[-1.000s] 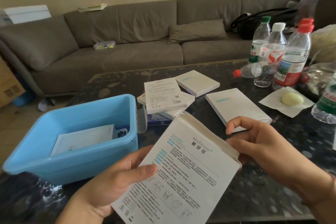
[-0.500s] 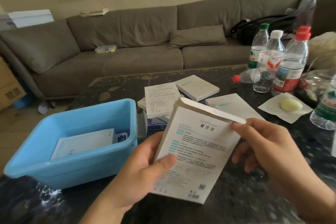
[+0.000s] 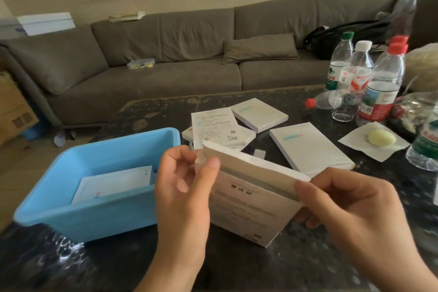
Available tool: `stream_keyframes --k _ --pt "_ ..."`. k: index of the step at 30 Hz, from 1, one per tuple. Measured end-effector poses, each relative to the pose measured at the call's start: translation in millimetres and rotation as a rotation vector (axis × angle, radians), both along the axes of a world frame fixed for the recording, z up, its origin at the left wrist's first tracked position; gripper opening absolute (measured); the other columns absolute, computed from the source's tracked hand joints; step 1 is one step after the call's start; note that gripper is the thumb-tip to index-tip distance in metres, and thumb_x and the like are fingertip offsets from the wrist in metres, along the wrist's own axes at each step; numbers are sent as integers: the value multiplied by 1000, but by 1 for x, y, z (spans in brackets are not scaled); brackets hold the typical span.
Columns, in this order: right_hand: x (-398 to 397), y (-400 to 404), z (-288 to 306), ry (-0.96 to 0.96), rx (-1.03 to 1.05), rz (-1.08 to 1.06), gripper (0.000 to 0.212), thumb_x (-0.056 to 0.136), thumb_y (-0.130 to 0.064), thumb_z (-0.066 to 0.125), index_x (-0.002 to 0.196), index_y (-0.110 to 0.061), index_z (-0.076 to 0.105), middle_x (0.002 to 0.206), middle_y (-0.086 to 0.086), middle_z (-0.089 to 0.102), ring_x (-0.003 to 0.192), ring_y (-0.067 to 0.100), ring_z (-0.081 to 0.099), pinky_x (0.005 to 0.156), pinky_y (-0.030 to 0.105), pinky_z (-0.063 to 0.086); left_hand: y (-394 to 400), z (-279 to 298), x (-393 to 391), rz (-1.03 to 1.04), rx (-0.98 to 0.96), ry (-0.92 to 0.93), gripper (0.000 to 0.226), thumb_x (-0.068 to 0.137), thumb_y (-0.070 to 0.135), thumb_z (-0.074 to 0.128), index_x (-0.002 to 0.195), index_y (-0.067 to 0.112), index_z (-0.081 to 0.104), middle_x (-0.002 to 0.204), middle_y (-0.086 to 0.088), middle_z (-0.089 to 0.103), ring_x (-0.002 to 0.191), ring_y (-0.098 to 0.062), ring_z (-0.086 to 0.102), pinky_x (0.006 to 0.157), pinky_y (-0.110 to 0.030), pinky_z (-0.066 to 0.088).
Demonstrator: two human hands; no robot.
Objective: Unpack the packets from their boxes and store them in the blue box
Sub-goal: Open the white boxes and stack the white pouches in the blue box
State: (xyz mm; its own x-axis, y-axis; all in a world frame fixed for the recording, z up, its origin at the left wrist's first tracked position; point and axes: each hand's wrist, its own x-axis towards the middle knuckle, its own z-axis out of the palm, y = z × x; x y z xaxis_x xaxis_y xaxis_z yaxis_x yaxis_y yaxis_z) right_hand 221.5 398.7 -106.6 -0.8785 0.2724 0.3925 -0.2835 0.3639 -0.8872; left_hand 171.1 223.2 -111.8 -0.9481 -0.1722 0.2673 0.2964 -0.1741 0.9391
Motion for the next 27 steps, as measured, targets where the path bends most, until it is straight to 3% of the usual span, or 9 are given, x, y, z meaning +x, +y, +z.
stream_keyframes --k 2,7,10,12,15,18,22,27 --pt "1 -5 0 47 32 -14 34 77 -32 81 50 -19 65 44 -1 62 35 12 53 38 17 38 -4 4 0 -8 12 -2 16 68 27 69 67 35 56 72 8 63 71 -2 61 58 -12 45" --pt "3 -17 -9 118 -21 -3 34 76 -33 75 48 -20 60 39 -3 55 32 5 43 37 13 31 -24 13 3 48 -331 106 12 71 15 58 70 27 60 61 2 59 55 -5 48 49 -10 37" --pt "5 -24 -14 147 -15 10 34 73 -40 70 49 -20 58 39 -1 52 34 1 39 37 13 29 -45 22 5 166 -683 173 15 78 16 65 71 29 67 72 16 69 70 -3 65 59 -5 46" --pt "6 -27 -16 178 10 15 36 73 -43 66 48 -19 56 39 -1 51 34 -1 38 38 12 29 -58 28 8 222 -879 154 18 77 14 70 71 32 69 76 23 69 83 0 66 65 -7 49" --pt "6 -32 -18 234 96 4 34 75 -40 65 47 -24 53 43 -4 52 36 0 40 40 10 30 -67 36 16 243 -1058 96 15 71 20 76 69 33 68 73 24 67 88 5 62 62 -12 49" --pt "6 -38 -20 304 182 3 33 77 -35 65 49 -25 49 49 -8 50 39 -2 41 42 6 29 -68 42 22 218 -1115 -19 17 70 33 81 71 33 64 75 34 63 83 16 57 55 -14 42" --pt "7 -46 -21 354 242 11 33 78 -33 64 50 -25 48 52 -8 48 43 -1 42 44 6 29 -73 48 22 174 -1148 -124 28 69 41 81 79 36 56 71 26 63 61 -7 62 54 -28 51" --pt "7 -51 -20 395 297 29 33 79 -30 64 50 -22 51 52 -15 49 47 1 47 46 8 33 -76 50 22 192 -1207 -133 26 75 33 78 75 30 52 60 24 57 54 -9 52 49 -21 35"
